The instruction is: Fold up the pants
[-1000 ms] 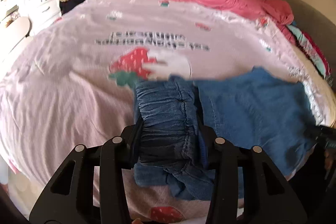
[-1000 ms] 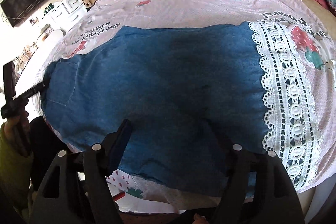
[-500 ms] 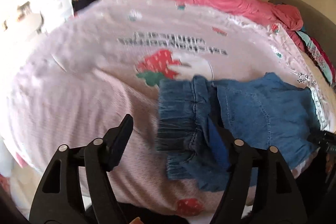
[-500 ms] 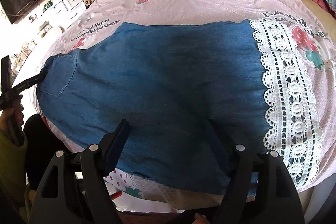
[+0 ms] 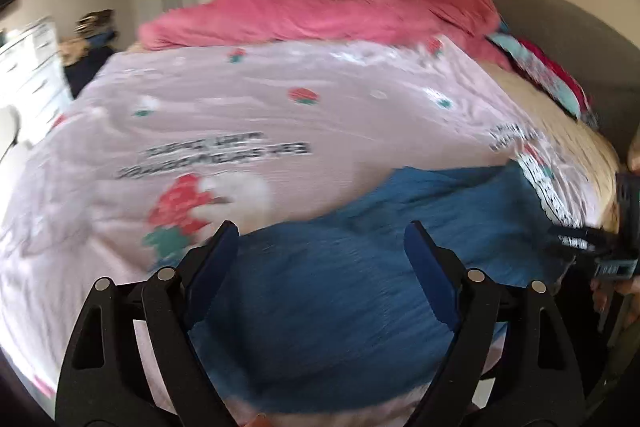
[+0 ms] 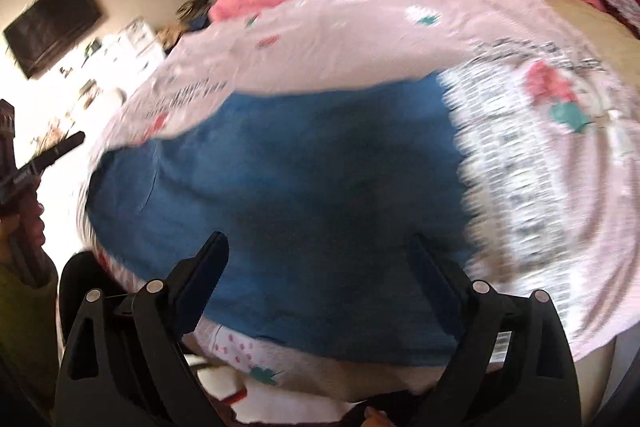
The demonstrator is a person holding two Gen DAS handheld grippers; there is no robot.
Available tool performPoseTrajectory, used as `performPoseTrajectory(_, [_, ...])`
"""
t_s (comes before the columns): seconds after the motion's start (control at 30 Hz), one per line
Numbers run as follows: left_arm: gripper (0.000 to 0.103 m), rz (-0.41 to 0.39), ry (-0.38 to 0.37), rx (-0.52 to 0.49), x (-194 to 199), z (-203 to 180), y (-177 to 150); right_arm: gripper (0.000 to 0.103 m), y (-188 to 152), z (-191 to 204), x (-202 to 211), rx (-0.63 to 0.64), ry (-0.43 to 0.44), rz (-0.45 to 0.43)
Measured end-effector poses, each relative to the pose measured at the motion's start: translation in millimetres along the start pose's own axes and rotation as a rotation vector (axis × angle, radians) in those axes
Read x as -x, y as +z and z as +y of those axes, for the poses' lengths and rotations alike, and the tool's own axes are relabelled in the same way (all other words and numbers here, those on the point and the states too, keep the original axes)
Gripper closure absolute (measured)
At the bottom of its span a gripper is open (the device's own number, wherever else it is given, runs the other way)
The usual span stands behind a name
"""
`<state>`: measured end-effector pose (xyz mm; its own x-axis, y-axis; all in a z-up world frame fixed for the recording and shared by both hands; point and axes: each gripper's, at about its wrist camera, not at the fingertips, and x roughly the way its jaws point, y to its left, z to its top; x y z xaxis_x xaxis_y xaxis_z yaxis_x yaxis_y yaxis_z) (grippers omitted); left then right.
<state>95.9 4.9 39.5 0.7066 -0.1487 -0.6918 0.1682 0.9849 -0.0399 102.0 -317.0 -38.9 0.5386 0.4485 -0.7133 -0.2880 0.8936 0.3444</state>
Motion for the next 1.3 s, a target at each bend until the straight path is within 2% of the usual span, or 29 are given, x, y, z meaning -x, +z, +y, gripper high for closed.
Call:
performPoseTrajectory(0.07, [0.025, 0.059, -0.006, -0.056, -20.9, -17.7, 9.6, 0.013, 9.7, -6.9, 4.1, -0.007, -0.033, -0.017])
performPoseTrajectory(0.17, [0.025, 0.102, -0.064, -0.135, -49.8, -40.8, 26.2, 0.013, 29.1, -13.2, -1.3, 0.01, -0.061, -0.014])
performPoseTrajectory(0.3, [0.025, 0.194, -0.108, -0.184, -99.0, -56.7, 42.6, 0.013, 48.1, -23.4, -22.4, -0.015, -0.07, -0.006])
performPoseTrajectory(0.4, [0.028, 0.259, -0.131, -0.192, -129.5, -56.9, 47.7, 0.013, 39.6, -29.5, -31.4, -0.049, -0.057, -0.022])
performPoseTrajectory(0.5, [0.029, 0.266, -0.165, -0.214, -142.8, -61.0, 49.2, 0.013, 32.4, -25.3, -33.6, -0.013, -0.099, -0.021])
performPoseTrajectory(0.57, [0.029, 0.284, -0.202, -0.193, -153.9, -60.0, 49.1, 0.013, 35.4, -22.8, -23.8, 0.005, -0.123, -0.085])
performPoseTrajectory(0.63, [0.037, 0.3, -0.224, -0.168, -163.8, -61.0, 47.8, 0.013, 38.2, -21.4, -17.7, 0.022, -0.143, -0.132])
performPoseTrajectory(0.7, [0.059, 0.307, -0.275, -0.127, -170.2, -60.0, 45.2, 0.013, 42.0, -23.8, -21.8, 0.025, -0.158, -0.129])
performPoseTrajectory(0.73, [0.065, 0.309, -0.292, -0.109, -172.2, -60.7, 43.3, 0.013, 43.0, -26.4, -26.1, 0.018, -0.15, -0.11])
performPoseTrajectory(0.77, [0.079, 0.31, -0.298, -0.103, -174.4, -61.9, 41.8, 0.013, 43.3, -29.9, -32.1, 0.006, -0.153, -0.082])
performPoseTrajectory(0.8, [0.087, 0.304, -0.29, -0.107, -174.9, -63.7, 40.8, 0.013, 44.1, -32.5, -35.9, -0.004, -0.161, -0.063])
performPoseTrajectory(0.9, [0.098, 0.264, -0.291, -0.085, -170.9, -60.4, 44.4, 0.012, 45.0, -39.6, -45.7, -0.039, -0.17, -0.018])
performPoseTrajectory(1.03, [0.098, 0.183, -0.317, -0.004, -160.0, -42.9, 56.4, 0.01, 43.7, -37.0, -48.1, -0.03, -0.182, -0.013])
performPoseTrajectory(1.13, [0.098, 0.214, -0.205, -0.031, -174.0, -39.9, 50.8, 0.009, 42.2, -36.5, -49.2, -0.034, -0.191, -0.013])
performPoseTrajectory(1.17, [0.097, 0.243, -0.191, -0.025, -183.4, -38.2, 44.7, 0.009, 42.3, -36.2, -50.8, -0.033, -0.193, -0.009])
performPoseTrajectory(1.23, [0.095, 0.227, -0.209, 0.006, -182.3, -33.4, 42.1, 0.008, 42.4, -36.2, -52.5, -0.029, -0.19, 0.001])
performPoseTrajectory(1.3, [0.082, 0.186, -0.201, 0.018, -170.1, -26.6, 43.4, 0.008, 43.4, -41.2, -43.7, -0.055, -0.133, -0.023])
